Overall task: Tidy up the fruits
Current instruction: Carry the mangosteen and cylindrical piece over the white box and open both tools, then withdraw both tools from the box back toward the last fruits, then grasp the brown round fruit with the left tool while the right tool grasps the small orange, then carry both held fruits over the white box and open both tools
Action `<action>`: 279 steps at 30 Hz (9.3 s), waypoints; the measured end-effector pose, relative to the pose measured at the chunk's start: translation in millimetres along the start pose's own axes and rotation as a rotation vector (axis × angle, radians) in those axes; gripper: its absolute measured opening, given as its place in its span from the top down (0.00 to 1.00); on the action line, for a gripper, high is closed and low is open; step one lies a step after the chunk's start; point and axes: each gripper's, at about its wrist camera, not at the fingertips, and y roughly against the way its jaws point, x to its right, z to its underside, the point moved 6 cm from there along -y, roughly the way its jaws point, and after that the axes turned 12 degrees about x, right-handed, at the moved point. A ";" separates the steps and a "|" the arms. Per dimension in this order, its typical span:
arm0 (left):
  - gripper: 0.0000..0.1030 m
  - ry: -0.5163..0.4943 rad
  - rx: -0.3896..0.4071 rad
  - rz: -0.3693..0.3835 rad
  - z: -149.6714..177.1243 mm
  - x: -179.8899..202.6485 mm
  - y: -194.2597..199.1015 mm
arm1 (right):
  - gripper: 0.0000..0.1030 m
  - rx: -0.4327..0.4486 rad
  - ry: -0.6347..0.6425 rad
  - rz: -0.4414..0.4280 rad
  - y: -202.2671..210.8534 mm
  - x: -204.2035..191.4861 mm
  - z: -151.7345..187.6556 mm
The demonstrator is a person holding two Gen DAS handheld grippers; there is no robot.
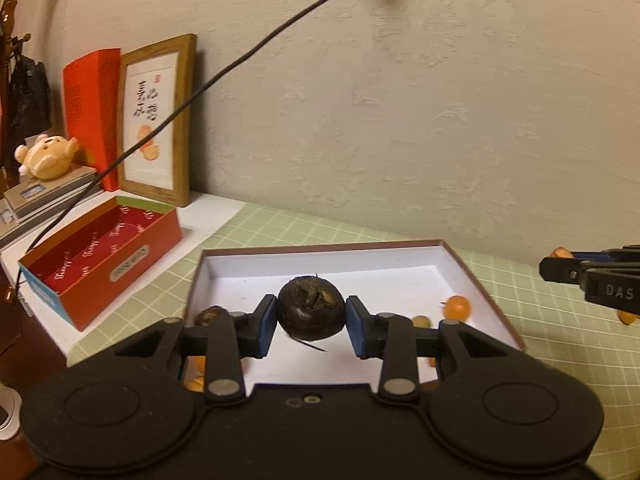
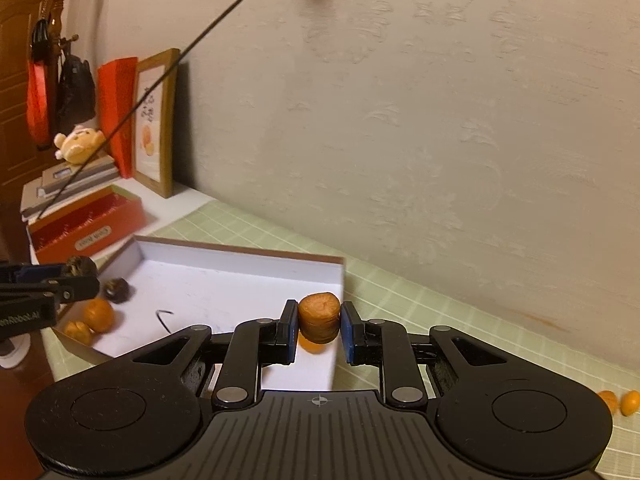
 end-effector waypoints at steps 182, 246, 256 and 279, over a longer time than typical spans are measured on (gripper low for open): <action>0.72 -0.173 -0.132 0.525 85.6 355.6 -51.5 | 0.58 -0.130 -0.285 0.512 45.4 357.4 142.0; 0.72 -0.003 0.017 -0.019 20.8 -31.7 18.9 | 0.69 -0.047 -0.046 -0.035 1.0 -21.3 22.7; 0.72 0.013 0.033 -0.034 9.0 -46.5 -13.7 | 0.69 -0.039 -0.069 -0.030 -38.9 -24.8 12.2; 0.06 -0.027 0.034 -0.115 21.3 -52.0 -50.9 | 0.00 -0.021 -0.076 0.008 -94.8 -14.6 31.6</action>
